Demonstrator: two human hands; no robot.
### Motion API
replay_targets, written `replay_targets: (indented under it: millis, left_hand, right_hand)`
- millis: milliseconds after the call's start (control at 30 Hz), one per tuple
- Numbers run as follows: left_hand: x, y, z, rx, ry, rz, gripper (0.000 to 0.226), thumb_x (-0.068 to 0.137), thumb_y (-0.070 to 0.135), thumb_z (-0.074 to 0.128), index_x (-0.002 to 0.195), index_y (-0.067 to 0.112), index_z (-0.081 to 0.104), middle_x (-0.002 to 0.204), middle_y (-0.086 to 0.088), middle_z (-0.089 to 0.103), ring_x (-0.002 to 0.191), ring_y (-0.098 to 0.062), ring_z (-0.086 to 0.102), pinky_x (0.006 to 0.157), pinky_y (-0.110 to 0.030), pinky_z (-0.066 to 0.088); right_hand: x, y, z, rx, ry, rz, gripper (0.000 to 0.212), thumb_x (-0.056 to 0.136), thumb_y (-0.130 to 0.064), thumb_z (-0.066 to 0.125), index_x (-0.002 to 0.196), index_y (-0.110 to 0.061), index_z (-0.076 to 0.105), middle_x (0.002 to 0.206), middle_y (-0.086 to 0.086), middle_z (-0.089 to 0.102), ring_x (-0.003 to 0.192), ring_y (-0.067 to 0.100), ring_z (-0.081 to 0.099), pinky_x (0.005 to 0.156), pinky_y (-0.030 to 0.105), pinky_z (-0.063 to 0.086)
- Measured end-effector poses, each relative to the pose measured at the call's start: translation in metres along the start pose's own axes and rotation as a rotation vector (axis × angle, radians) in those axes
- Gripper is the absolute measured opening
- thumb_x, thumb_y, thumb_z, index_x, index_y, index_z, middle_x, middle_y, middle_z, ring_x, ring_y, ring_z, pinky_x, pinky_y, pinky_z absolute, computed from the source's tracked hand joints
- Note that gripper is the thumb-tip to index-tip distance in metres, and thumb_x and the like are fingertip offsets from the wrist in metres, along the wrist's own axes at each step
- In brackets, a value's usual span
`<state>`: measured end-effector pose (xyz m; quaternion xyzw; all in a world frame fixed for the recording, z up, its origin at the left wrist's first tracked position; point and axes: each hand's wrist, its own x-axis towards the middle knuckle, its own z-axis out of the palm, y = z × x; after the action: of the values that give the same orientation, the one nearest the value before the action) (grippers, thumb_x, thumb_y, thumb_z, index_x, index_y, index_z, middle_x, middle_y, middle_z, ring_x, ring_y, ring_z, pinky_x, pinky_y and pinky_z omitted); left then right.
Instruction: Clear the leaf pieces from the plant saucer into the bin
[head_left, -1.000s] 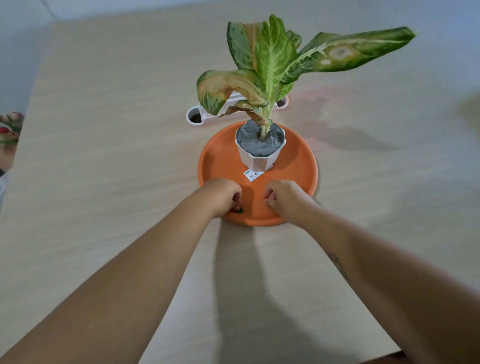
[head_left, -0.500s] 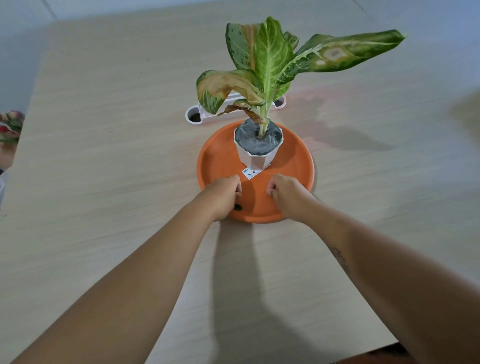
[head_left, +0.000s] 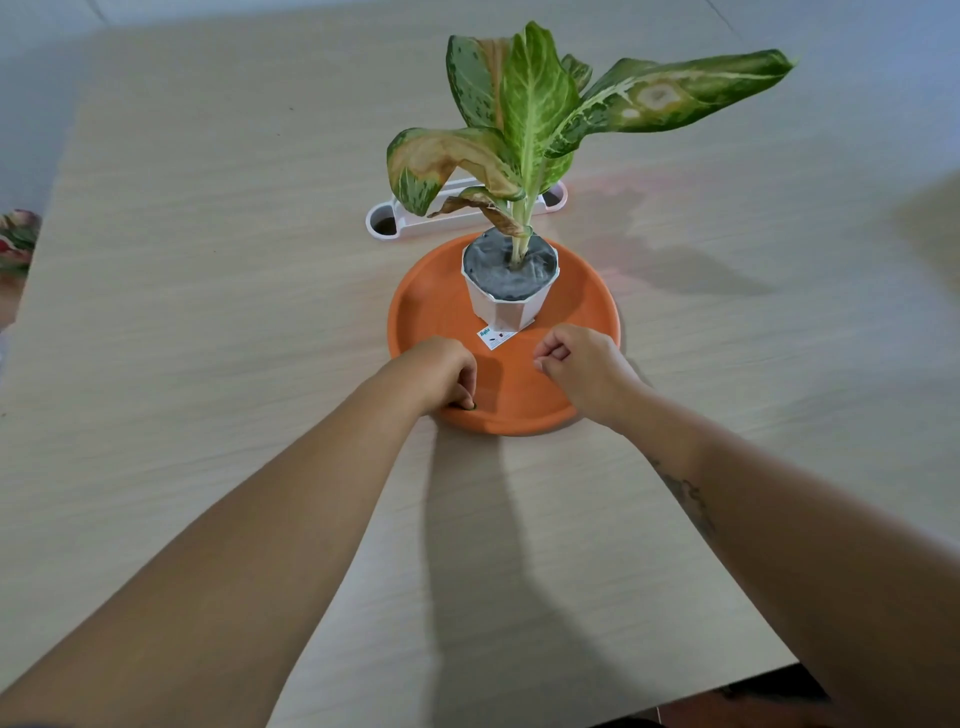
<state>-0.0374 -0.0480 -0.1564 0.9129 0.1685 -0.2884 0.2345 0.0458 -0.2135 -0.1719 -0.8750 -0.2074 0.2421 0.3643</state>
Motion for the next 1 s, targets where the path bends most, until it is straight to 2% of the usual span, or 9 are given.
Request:
replay_targets:
  millis: [67, 200, 267, 333, 433, 567, 667, 767, 1000]
  left_hand:
    - [0.001, 0.003, 0.000, 0.030, -0.045, -0.021, 0.020, 0.087, 0.010, 0.067, 0.105, 0.005, 0.071, 0.107, -0.012, 0.070, 0.096, -0.026, 0.063, 0.068, -0.023, 0.044]
    - [0.000, 0.010, 0.000, 0.075, -0.148, -0.050, 0.010, 0.096, 0.008, 0.053, 0.101, 0.013, 0.060, 0.080, -0.007, 0.052, 0.071, -0.017, 0.046, 0.043, -0.011, 0.029]
    - [0.000, 0.012, 0.002, 0.070, -0.127, -0.055, 0.010, 0.097, 0.007, 0.050, 0.092, 0.013, 0.055, 0.074, -0.003, 0.049, 0.062, -0.013, 0.041, 0.038, -0.006, 0.032]
    - [-0.002, 0.012, 0.005, 0.027, -0.084, -0.049, 0.017, 0.096, 0.005, 0.050, 0.082, 0.014, 0.056, 0.077, -0.004, 0.054, 0.064, -0.013, 0.044, 0.040, -0.009, 0.031]
    - [-0.008, 0.016, 0.010, -0.079, 0.054, -0.007, 0.009, 0.095, 0.011, 0.054, 0.088, 0.015, 0.058, 0.094, -0.004, 0.058, 0.079, -0.019, 0.047, 0.055, -0.021, 0.032]
    - [-0.019, 0.032, 0.021, -0.439, 0.199, 0.041, 0.006, 0.094, 0.019, 0.057, 0.090, 0.017, 0.060, 0.085, 0.004, 0.058, 0.076, -0.014, 0.050, 0.058, -0.023, 0.036]
    - [-0.024, 0.060, 0.035, -0.588, 0.219, 0.029, 0.006, 0.093, 0.021, 0.059, 0.089, 0.017, 0.061, 0.075, 0.007, 0.054, 0.067, -0.009, 0.045, 0.055, -0.024, 0.033]
    - [-0.027, 0.093, 0.050, -0.696, 0.227, 0.062, 0.013, 0.093, 0.022, 0.058, 0.081, 0.021, 0.060, 0.076, 0.005, 0.057, 0.067, -0.010, 0.046, 0.062, -0.024, 0.037]
    - [-0.041, 0.187, 0.103, -0.872, 0.174, 0.136, 0.016, 0.094, 0.018, 0.059, 0.078, 0.018, 0.061, 0.076, -0.003, 0.060, 0.067, -0.013, 0.051, 0.067, -0.026, 0.042]
  right_hand:
    - [-0.003, 0.002, -0.001, 0.019, 0.005, -0.007, 0.006, 0.088, -0.010, 0.061, 0.088, -0.013, 0.066, 0.075, -0.005, 0.056, 0.069, 0.008, 0.051, 0.058, 0.017, 0.040]
    - [-0.008, 0.002, -0.002, 0.046, 0.020, -0.020, 0.005, 0.088, -0.010, 0.061, 0.086, -0.013, 0.065, 0.073, -0.005, 0.055, 0.067, 0.008, 0.048, 0.058, 0.016, 0.040]
    - [-0.010, 0.001, -0.004, 0.058, 0.028, -0.023, 0.006, 0.088, -0.010, 0.061, 0.085, -0.014, 0.065, 0.073, -0.003, 0.055, 0.067, 0.009, 0.048, 0.060, 0.018, 0.041]
    - [-0.013, 0.000, -0.007, 0.065, 0.030, -0.018, 0.006, 0.088, -0.010, 0.061, 0.086, -0.014, 0.065, 0.073, -0.003, 0.056, 0.068, 0.010, 0.050, 0.062, 0.020, 0.043]
    - [-0.018, 0.004, -0.014, 0.136, 0.055, 0.029, 0.008, 0.088, -0.013, 0.061, 0.083, -0.019, 0.064, 0.077, 0.001, 0.060, 0.072, 0.014, 0.055, 0.070, 0.030, 0.050]
    - [-0.029, 0.014, -0.028, 0.290, 0.079, 0.105, 0.012, 0.087, -0.013, 0.061, 0.078, -0.022, 0.062, 0.076, 0.003, 0.061, 0.073, 0.019, 0.058, 0.080, 0.042, 0.054]
    - [-0.045, 0.027, -0.044, 0.419, 0.120, 0.161, 0.011, 0.088, -0.008, 0.060, 0.081, -0.016, 0.061, 0.073, 0.004, 0.059, 0.066, 0.016, 0.055, 0.071, 0.034, 0.052]
    - [-0.067, 0.049, -0.064, 0.502, 0.171, 0.210, 0.010, 0.090, -0.005, 0.057, 0.085, -0.013, 0.061, 0.075, 0.001, 0.060, 0.062, 0.012, 0.053, 0.063, 0.022, 0.049]
    - [-0.132, 0.124, -0.122, 0.641, 0.283, 0.292, 0.005, 0.088, -0.006, 0.060, 0.088, -0.010, 0.063, 0.078, 0.003, 0.063, 0.061, 0.010, 0.054, 0.056, 0.014, 0.049]
